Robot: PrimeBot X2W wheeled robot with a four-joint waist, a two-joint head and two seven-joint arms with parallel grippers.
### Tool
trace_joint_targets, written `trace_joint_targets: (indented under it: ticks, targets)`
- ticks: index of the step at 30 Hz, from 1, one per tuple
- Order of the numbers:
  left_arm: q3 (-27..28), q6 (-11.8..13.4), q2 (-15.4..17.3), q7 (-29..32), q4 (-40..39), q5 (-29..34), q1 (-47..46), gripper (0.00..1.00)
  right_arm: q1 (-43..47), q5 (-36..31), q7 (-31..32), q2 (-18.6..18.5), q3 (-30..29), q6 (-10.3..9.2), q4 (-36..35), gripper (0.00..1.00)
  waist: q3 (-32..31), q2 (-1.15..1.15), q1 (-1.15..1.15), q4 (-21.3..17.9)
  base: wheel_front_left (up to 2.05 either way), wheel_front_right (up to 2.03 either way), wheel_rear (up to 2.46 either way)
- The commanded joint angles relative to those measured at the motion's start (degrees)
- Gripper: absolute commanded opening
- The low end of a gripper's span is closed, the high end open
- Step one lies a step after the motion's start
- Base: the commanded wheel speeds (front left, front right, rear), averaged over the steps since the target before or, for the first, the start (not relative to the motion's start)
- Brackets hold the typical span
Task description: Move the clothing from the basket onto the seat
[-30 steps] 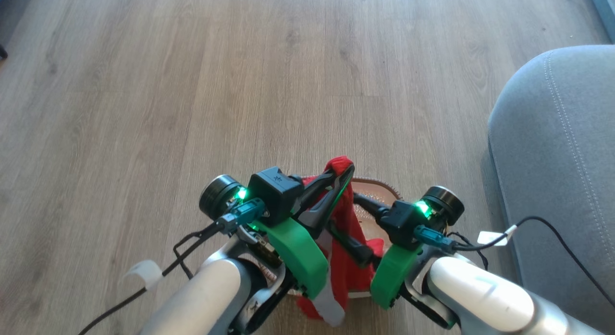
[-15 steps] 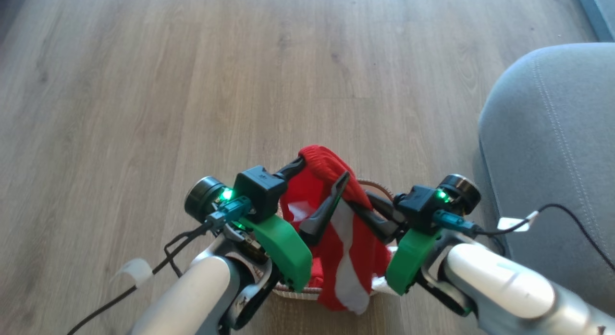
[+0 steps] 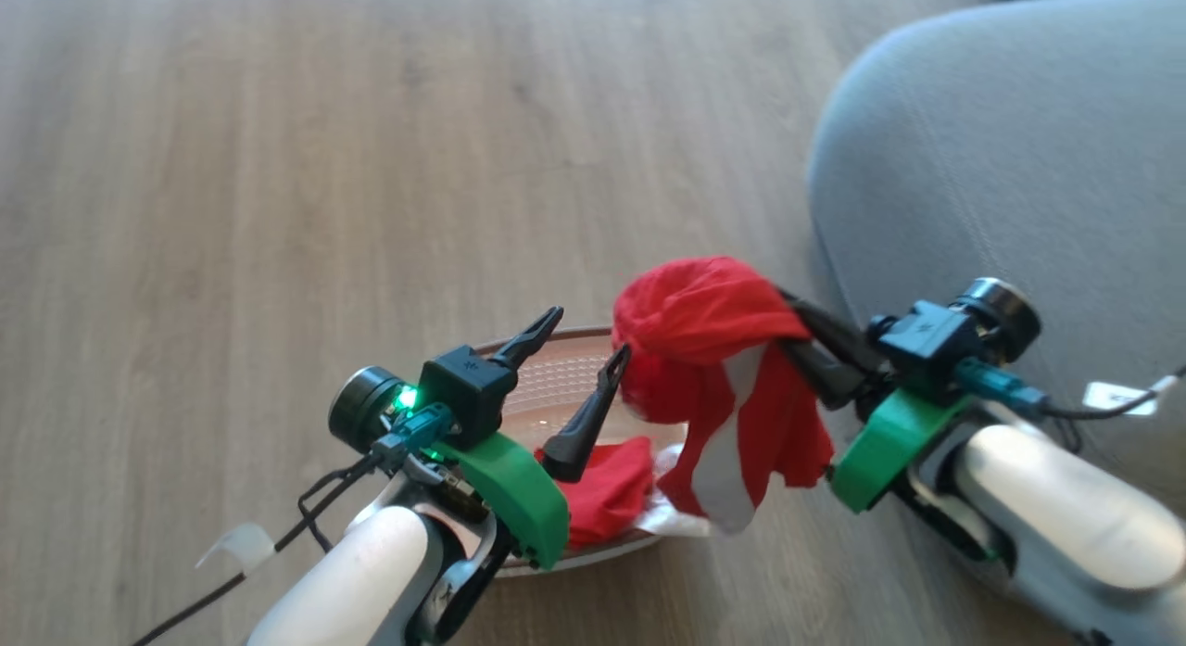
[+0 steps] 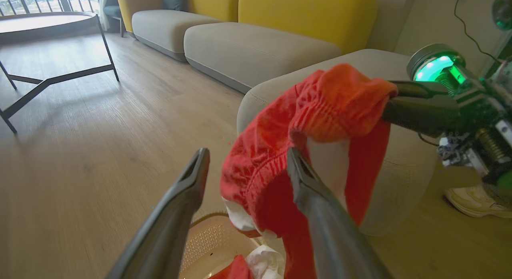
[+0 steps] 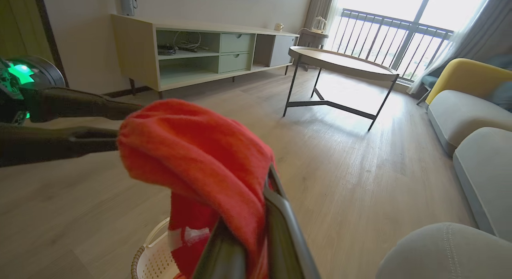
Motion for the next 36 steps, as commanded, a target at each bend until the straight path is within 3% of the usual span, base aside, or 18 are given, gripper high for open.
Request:
trace_joint_targets:
  ticks: [1, 9, 16, 27, 36]
  targets:
    - [2.43, -0.08, 0.57, -0.86, -1.32, 0.03, -2.34, 1.00, 1.20, -0.51, -0.29, -1.59, -1.69, 0.40, -2.15, 0.00, 1.40, 0.00, 0.00, -3.42, 0.00, 0.00, 0.00]
    - [2.36, -0.03, 0.33, -2.31, 0.23, 0.41, -3.39, 1.00, 6.25, -1.64, -0.29, -5.90, -9.38, 0.40, -6.57, 0.00, 4.59, 0.00, 0.00, -9.83, 0.00, 0.00, 0.00]
    - [1.92, -0.12, 0.35, -2.50, 0.45, 0.86, -4.51, 1.00, 9.64, -2.86, -0.29, -7.79, -15.20, 0.40, -9.56, 0.00, 7.75, 0.00, 0.00, -12.24, 0.00, 0.00, 0.00]
    - [0.57, -0.21, -0.03, -1.04, -1.40, 1.89, -7.16, 1.00, 6.48, -2.58, -0.26, -8.17, -21.45, 0.40, -10.37, 0.00, 16.05, 0.00, 0.00, -9.94, 0.00, 0.00, 0.00]
    - [0.78, 0.62, -0.17, 2.00, -4.44, 2.98, -11.23, 1.00, -9.58, 0.88, -0.21, -7.86, -29.42, 0.40, 0.53, 0.00, 27.19, 0.00, 0.00, -7.16, 0.00, 0.00, 0.00]
